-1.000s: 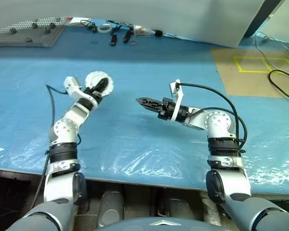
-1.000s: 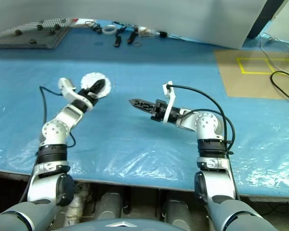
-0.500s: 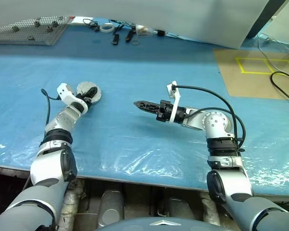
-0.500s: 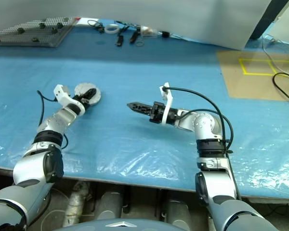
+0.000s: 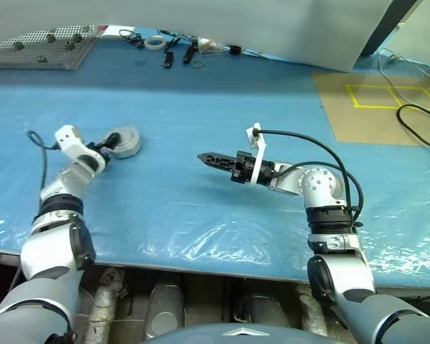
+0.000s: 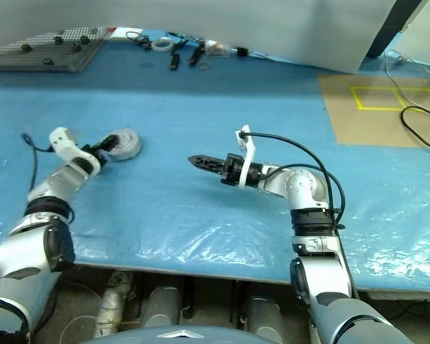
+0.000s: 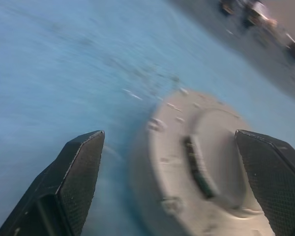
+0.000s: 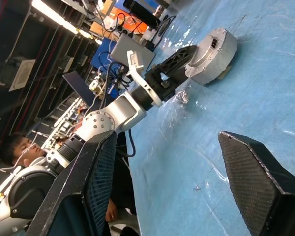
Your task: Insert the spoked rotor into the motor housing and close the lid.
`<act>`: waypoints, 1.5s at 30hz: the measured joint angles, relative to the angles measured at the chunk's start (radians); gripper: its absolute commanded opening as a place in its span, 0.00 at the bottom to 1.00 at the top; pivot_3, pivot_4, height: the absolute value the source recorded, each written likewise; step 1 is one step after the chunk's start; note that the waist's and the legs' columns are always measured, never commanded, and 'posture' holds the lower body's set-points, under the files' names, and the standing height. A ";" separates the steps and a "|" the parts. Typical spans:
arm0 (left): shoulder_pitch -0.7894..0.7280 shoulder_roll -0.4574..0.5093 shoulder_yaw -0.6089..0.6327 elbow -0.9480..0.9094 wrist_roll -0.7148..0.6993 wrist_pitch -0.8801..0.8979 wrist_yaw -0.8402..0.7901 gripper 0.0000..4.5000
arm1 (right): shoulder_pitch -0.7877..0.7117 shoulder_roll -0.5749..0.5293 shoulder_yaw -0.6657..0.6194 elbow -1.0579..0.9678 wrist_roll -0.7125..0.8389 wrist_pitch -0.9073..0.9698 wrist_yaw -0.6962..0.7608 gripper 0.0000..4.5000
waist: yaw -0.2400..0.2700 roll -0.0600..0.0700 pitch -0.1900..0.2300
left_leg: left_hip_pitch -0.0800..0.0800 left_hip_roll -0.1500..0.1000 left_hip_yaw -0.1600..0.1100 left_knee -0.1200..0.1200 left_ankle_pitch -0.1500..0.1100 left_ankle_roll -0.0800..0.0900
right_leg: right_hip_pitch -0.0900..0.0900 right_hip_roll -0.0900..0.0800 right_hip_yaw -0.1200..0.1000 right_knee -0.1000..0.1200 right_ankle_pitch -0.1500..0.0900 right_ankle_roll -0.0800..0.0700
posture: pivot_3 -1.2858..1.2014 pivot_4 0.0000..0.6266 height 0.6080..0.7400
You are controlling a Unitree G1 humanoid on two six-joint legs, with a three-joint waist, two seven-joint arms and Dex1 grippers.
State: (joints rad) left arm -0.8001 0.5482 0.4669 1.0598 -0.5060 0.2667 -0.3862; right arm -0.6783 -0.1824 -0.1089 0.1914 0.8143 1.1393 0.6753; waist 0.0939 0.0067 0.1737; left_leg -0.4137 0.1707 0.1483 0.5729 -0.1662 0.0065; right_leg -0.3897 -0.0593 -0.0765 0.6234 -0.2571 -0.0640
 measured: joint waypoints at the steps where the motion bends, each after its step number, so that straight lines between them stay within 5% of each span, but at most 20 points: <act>1: 0.023 0.015 0.006 -0.012 0.001 0.001 0.004 0.99 | 0.000 0.001 0.002 0.000 -0.002 -0.004 0.000 0.76 | 0.001 0.000 0.000 | 0.000 0.000 0.000 0.000 0.000 0.000 | 0.000 0.000 0.000 0.000 0.000 0.000 | 0.52 0.24 1.00; 6: 0.118 0.059 0.037 -0.084 0.000 0.018 0.014 0.99 | 0.001 0.011 0.007 0.002 -0.009 -0.017 0.006 0.76 | 0.006 0.000 0.000 | 0.000 0.000 0.000 0.000 0.000 0.000 | 0.000 0.000 0.000 0.000 0.000 0.000 | 0.52 0.24 1.00; 12: 0.230 0.047 0.021 -0.424 -0.060 0.140 -0.098 0.99 | 0.001 -0.005 0.014 0.002 -0.020 -0.045 0.036 0.76 | 0.007 0.000 0.000 | 0.000 0.000 0.002 0.001 0.000 0.000 | 0.001 -0.002 0.000 0.000 0.000 -0.001 | 0.52 0.24 1.00; 18: 0.369 -0.004 -0.114 -0.850 -0.178 0.361 -0.239 0.99 | 0.018 -0.104 0.005 -0.046 -0.048 -0.174 0.118 0.76 | 0.007 -0.001 0.000 | 0.000 0.000 0.002 0.001 0.000 0.000 | 0.001 -0.001 0.000 0.001 -0.001 -0.002 | 0.52 0.24 1.00; 23: 0.367 -0.019 -0.328 -1.057 -0.105 0.361 -0.303 0.99 | 0.079 -0.162 0.062 -0.085 -0.187 -0.360 0.142 0.76 | 0.002 0.000 0.000 | 0.003 0.000 0.002 0.000 0.000 0.001 | 0.003 -0.001 0.001 0.000 -0.001 -0.002 | 0.52 0.24 1.00; 30: 0.324 -0.097 -0.515 -0.981 0.047 0.241 -0.361 0.99 | 0.169 -0.164 0.133 -0.090 -0.360 -0.569 0.102 0.76 | -0.003 0.000 0.000 | 0.003 0.000 0.003 0.000 0.001 0.003 | 0.002 0.000 0.002 0.000 -0.001 -0.002 | 0.52 0.24 1.00; 45: 0.304 -0.101 -0.511 -0.886 0.157 0.083 -0.427 0.99 | 0.239 -0.168 0.133 -0.168 -0.371 -0.573 0.084 0.76 | -0.001 0.000 0.000 | 0.003 0.000 0.003 0.001 0.002 0.005 | 0.002 0.000 0.002 0.001 -0.004 -0.007 | 0.52 0.24 1.00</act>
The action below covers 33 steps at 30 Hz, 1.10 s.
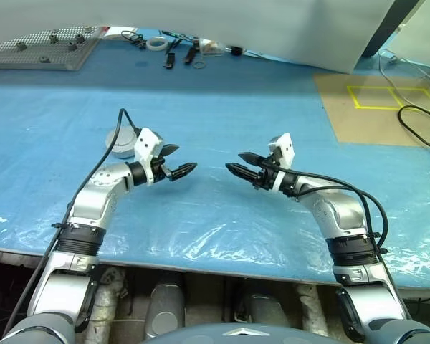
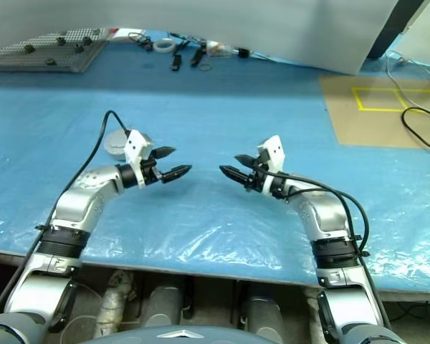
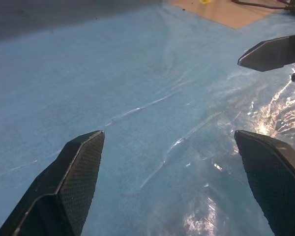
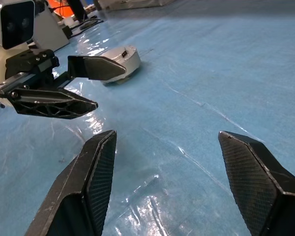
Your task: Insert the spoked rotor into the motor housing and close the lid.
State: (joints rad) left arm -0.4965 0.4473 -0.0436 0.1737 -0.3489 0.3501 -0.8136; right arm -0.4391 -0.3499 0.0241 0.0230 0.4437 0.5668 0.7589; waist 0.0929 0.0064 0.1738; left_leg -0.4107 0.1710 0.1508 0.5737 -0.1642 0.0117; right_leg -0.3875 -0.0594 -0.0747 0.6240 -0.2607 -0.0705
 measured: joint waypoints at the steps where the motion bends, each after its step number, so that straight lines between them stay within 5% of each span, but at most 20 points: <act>1: 0.004 0.000 0.001 0.000 0.001 -0.006 0.000 0.99 | 0.000 0.000 0.003 -0.001 -0.005 0.000 0.000 0.76 | 0.000 0.000 0.000 | 0.000 0.000 0.000 0.000 0.000 0.000 | 0.000 0.000 0.000 0.000 0.000 0.000 | 0.52 0.24 1.00; 33: 0.067 0.005 0.054 -0.060 -0.005 -0.001 0.027 0.99 | -0.032 0.045 0.070 0.017 -0.051 -0.012 0.013 0.76 | 0.000 0.000 0.000 | 0.000 0.000 0.000 0.000 0.000 0.000 | 0.000 0.000 0.000 0.000 0.000 0.000 | 0.52 0.24 1.00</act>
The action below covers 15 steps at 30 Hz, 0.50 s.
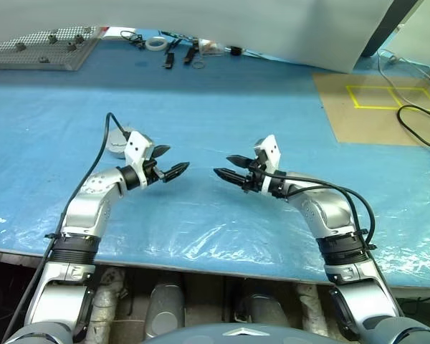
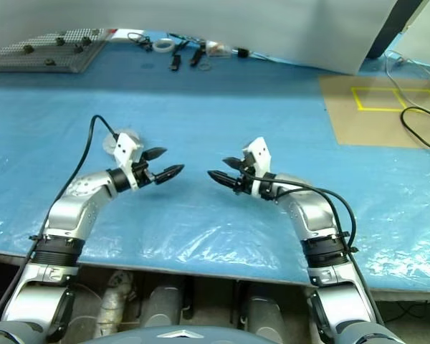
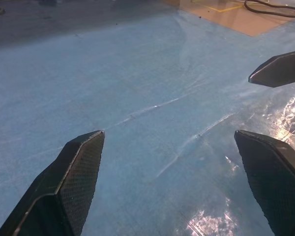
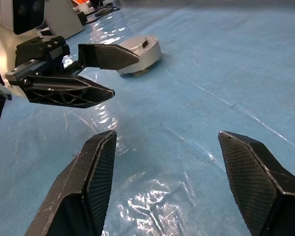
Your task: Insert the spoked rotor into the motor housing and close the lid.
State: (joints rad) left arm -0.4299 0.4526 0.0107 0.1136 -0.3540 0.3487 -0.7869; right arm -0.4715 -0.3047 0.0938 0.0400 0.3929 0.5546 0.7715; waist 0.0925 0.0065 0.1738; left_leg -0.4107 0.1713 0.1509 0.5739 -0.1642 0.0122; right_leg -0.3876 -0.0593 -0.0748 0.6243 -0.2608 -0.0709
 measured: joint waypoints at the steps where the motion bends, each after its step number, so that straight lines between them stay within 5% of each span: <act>1: 0.000 0.003 0.000 -0.003 0.001 0.001 0.003 0.99 | -0.003 0.003 0.001 0.007 -0.001 -0.002 0.001 0.76 | 0.000 0.000 0.000 | 0.000 0.000 0.000 0.000 0.000 0.000 | 0.000 0.000 0.000 0.000 0.000 0.000 | 0.52 0.24 1.00; 15: 0.025 0.013 0.018 -0.042 0.001 0.014 0.033 0.99 | -0.018 0.019 0.017 0.035 -0.012 -0.010 0.026 0.76 | 0.000 0.000 0.000 | 0.000 0.000 0.000 0.000 0.000 0.000 | 0.000 0.000 0.000 0.000 0.000 0.000 | 0.52 0.24 1.00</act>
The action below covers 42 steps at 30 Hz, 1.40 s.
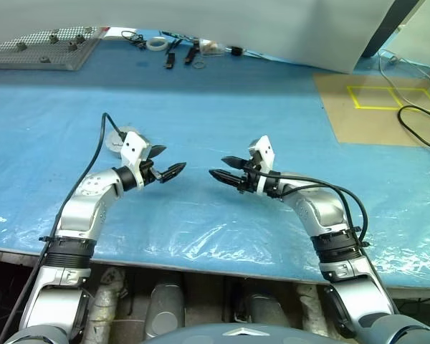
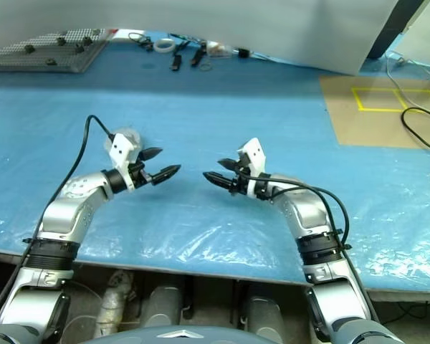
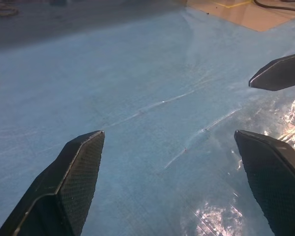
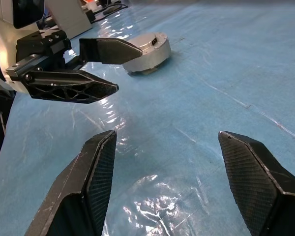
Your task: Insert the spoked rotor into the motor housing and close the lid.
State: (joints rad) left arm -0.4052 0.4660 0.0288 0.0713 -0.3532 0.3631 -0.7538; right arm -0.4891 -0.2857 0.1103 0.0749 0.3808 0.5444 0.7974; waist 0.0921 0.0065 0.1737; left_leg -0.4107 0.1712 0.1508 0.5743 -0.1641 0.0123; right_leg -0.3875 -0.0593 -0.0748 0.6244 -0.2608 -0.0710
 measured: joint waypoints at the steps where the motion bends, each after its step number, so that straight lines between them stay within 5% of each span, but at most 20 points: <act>1: 0.003 0.000 0.003 -0.004 0.000 0.003 0.001 0.99 | 0.000 0.000 0.000 0.000 -0.001 0.000 0.003 0.76 | 0.000 0.000 0.000 | 0.000 0.000 0.000 0.000 0.000 0.000 | 0.000 0.000 0.000 0.000 0.000 0.000 | 0.52 0.24 1.00; 42: -0.014 -0.003 0.006 -0.011 0.001 0.024 -0.001 0.99 | 0.005 0.010 0.002 -0.001 -0.004 0.004 -0.018 0.76 | 0.000 0.000 0.000 | 0.000 0.000 0.000 0.000 0.000 0.000 | 0.000 0.000 0.000 0.000 0.000 0.000 | 0.52 0.24 1.00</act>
State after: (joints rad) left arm -0.4190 0.4635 0.0352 0.0606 -0.3522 0.3870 -0.7546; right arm -0.4843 -0.2758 0.1121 0.0743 0.3767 0.5485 0.7789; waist 0.0922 0.0065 0.1737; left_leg -0.4107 0.1713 0.1508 0.5747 -0.1640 0.0123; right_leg -0.3874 -0.0593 -0.0748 0.6246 -0.2608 -0.0711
